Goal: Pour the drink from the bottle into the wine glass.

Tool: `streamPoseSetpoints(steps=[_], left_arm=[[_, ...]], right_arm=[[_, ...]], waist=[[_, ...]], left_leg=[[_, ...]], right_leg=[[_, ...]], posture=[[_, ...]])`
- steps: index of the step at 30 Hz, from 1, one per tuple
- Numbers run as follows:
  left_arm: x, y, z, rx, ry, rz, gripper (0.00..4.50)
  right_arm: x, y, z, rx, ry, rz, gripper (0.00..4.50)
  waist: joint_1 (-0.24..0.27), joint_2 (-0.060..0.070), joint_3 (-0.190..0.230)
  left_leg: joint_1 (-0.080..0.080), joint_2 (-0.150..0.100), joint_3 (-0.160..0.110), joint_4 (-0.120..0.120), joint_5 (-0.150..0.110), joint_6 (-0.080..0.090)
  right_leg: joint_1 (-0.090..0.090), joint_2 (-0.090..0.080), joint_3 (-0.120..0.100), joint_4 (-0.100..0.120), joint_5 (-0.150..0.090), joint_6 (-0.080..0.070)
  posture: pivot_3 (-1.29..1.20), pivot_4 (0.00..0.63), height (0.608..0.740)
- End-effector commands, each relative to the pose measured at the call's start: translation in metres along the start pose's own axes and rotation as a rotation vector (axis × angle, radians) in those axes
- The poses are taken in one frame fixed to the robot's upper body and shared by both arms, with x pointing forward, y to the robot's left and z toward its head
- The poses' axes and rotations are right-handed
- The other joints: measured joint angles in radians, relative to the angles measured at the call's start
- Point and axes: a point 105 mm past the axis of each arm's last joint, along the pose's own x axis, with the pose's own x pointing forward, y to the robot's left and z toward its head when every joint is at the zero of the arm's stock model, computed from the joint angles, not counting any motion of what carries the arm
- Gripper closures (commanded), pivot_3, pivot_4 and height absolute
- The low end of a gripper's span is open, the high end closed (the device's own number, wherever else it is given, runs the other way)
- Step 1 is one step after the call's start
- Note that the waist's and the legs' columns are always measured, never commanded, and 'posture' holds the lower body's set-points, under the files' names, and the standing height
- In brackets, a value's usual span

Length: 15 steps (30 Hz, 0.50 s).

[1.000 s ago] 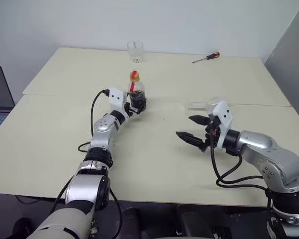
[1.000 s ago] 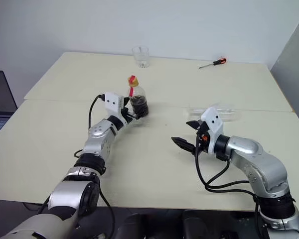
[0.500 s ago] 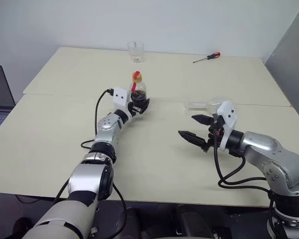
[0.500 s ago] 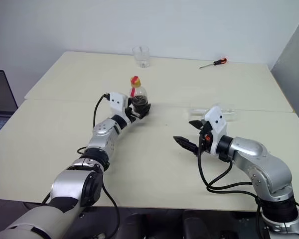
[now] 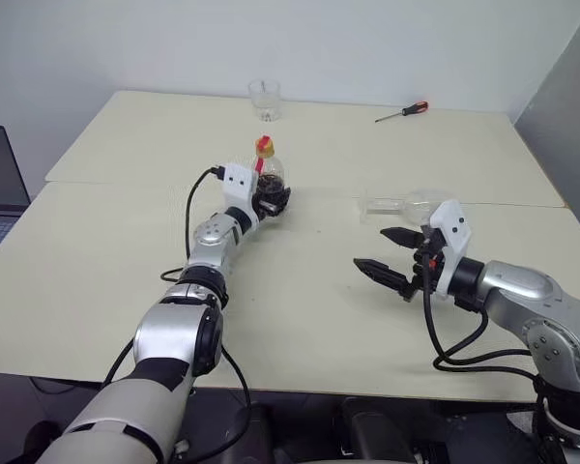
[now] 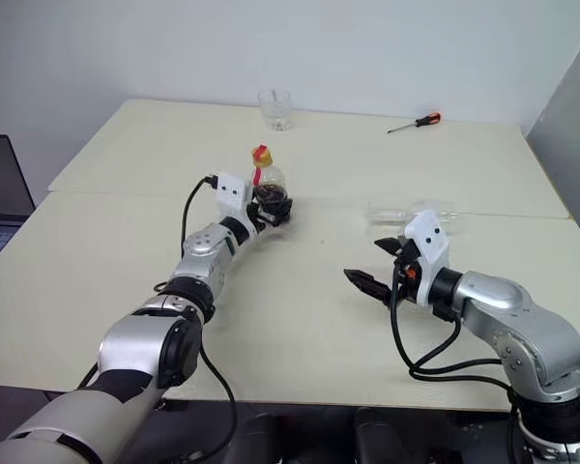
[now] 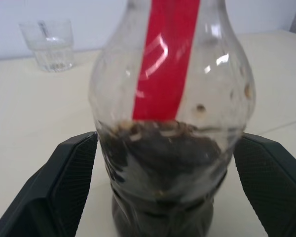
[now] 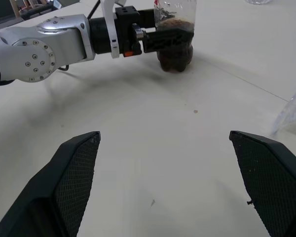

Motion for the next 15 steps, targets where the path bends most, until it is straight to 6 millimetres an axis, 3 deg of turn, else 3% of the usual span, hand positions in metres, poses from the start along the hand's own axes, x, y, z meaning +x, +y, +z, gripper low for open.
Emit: streamPoseSetpoints(steps=[1,13,15], left_arm=[[0.006,0.004,0.021,0.010,-0.066,0.025,0.04],[0.010,-0.020,-0.001,-0.048,0.011,-0.015,0.04],[0.011,-0.024,-0.002,-0.060,0.012,-0.026,0.43]], right_arm=[[-0.008,0.003,0.010,-0.033,-0.021,-0.008,0.00],[-0.019,0.005,0.009,-0.027,0.014,-0.034,0.00],[-0.022,0.004,0.009,-0.028,0.019,-0.041,0.00]], waist=[[0.000,0.000,0.000],[0.001,0.000,0.000],[0.001,0.000,0.000]], left_leg=[[0.000,0.000,0.000,0.000,0.000,0.000],[-0.001,0.000,-0.003,0.001,0.000,0.000],[-0.001,0.000,-0.003,0.001,0.000,0.000]], right_leg=[[0.000,0.000,0.000,0.000,0.000,0.000],[0.001,-0.001,-0.004,0.000,0.000,0.000],[0.001,-0.001,-0.004,0.000,0.000,0.000]], posture=[[0.00,0.150,0.740],[0.00,0.150,0.740],[0.00,0.150,0.740]])
